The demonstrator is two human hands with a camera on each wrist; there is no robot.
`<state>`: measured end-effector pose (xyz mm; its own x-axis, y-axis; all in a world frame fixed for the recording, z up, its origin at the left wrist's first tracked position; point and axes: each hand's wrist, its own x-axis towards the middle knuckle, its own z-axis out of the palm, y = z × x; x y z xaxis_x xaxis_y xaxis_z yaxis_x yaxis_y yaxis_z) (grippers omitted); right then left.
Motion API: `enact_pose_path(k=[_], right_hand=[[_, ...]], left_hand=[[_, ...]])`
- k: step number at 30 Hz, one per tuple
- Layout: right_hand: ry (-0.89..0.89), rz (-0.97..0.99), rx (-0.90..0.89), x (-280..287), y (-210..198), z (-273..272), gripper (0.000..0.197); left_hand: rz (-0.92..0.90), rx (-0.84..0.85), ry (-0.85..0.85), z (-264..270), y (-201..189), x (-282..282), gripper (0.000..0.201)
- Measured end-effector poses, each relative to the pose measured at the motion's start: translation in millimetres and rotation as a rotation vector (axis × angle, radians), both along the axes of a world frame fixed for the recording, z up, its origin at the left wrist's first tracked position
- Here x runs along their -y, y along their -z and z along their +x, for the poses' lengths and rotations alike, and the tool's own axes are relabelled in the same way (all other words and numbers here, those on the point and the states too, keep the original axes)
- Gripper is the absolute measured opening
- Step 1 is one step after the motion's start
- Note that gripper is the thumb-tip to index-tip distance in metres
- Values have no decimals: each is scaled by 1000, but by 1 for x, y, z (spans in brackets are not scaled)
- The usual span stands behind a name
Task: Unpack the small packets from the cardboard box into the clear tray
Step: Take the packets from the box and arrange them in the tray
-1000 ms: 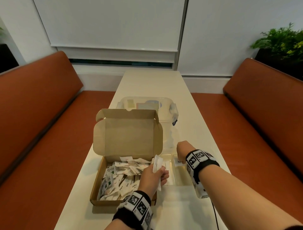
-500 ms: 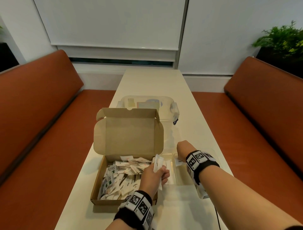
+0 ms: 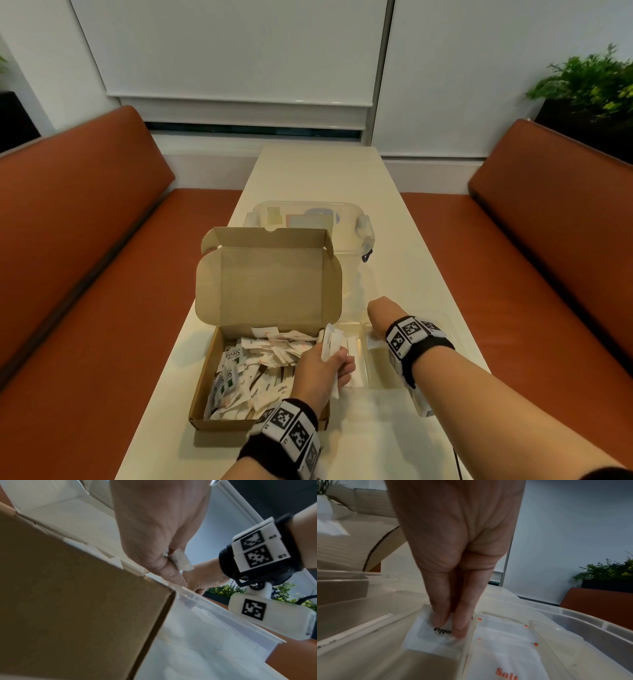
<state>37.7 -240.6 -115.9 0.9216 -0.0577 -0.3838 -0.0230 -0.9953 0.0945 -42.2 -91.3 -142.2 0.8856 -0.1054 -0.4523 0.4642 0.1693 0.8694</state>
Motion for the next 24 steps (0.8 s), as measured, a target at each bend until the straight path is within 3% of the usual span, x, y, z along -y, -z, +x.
enact_pose_path(k=[10,13,17,24], right_hand=[[15,112,84,-1,-17,-6,20],[65,366,136,-5,-28,-10,12],[150,791,-48,-13,-40,-22,10],[223,1005,-40,-9,-39,-35,13]], left_hand=[[-3,-36,32,5,1,0,9],[-34,-45,31,6,-4,-2,15],[-163,-30,60,6,-15,-5,26],[-78,-8,183,1,-24,-7,20]])
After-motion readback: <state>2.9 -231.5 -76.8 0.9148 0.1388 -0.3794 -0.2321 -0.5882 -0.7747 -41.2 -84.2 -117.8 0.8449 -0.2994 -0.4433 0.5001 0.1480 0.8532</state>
